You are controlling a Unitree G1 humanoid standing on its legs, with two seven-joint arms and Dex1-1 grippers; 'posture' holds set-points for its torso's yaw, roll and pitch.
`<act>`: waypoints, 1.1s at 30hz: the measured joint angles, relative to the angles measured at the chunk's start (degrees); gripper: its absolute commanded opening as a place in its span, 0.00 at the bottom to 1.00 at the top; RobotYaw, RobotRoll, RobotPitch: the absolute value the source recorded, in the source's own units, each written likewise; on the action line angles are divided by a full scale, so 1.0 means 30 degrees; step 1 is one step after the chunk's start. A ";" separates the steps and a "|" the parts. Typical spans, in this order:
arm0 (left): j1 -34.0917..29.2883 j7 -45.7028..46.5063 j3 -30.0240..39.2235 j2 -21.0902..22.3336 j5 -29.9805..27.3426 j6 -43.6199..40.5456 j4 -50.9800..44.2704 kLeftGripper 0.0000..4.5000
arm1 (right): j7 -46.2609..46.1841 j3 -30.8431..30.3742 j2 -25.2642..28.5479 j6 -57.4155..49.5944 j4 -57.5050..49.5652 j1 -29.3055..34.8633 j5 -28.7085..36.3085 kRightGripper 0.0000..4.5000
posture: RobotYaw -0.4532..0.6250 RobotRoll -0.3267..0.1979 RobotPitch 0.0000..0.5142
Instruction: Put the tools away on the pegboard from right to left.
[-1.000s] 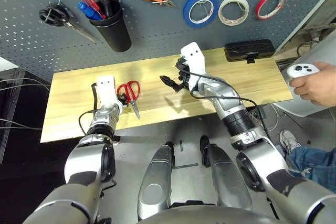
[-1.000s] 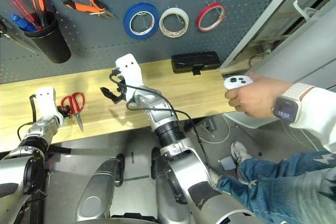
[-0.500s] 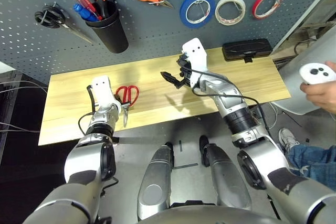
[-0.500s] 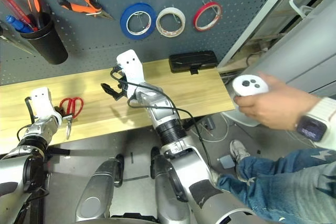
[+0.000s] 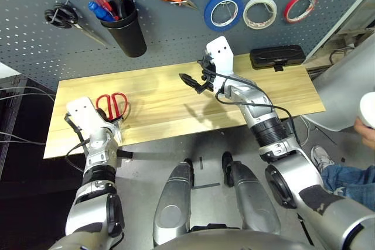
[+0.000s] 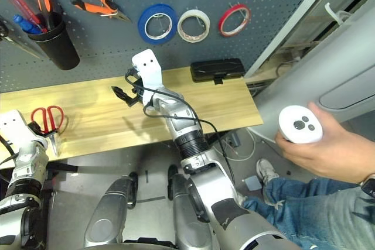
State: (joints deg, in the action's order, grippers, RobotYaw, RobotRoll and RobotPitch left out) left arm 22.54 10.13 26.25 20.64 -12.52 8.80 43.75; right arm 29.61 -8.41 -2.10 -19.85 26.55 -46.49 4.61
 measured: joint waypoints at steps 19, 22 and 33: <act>0.1153 -0.1160 0.1975 -0.1421 -0.3620 0.2805 -0.3169 0.01 | 0.2163 0.0001 0.0211 0.2105 -0.2254 -0.0404 0.0848 1.00 | 0.51 0.62 0.50; 0.1358 -0.1397 0.2242 -0.1690 -0.4090 0.3468 -0.3398 0.01 | 0.2231 -0.0001 0.0166 0.2109 -0.2514 -0.0500 0.1078 1.00 | 0.52 0.62 0.47; 0.1955 -0.1743 0.2565 -0.1948 -0.4937 0.3968 -0.4245 0.01 | 0.2350 -0.0003 0.0157 0.2409 -0.2649 -0.0528 0.1254 1.00 | 0.53 0.62 0.41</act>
State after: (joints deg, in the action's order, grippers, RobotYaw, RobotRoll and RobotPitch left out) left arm 28.40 4.90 33.94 14.80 -27.33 20.71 31.02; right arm 36.66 -8.42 -1.63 -12.62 18.60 -48.08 8.37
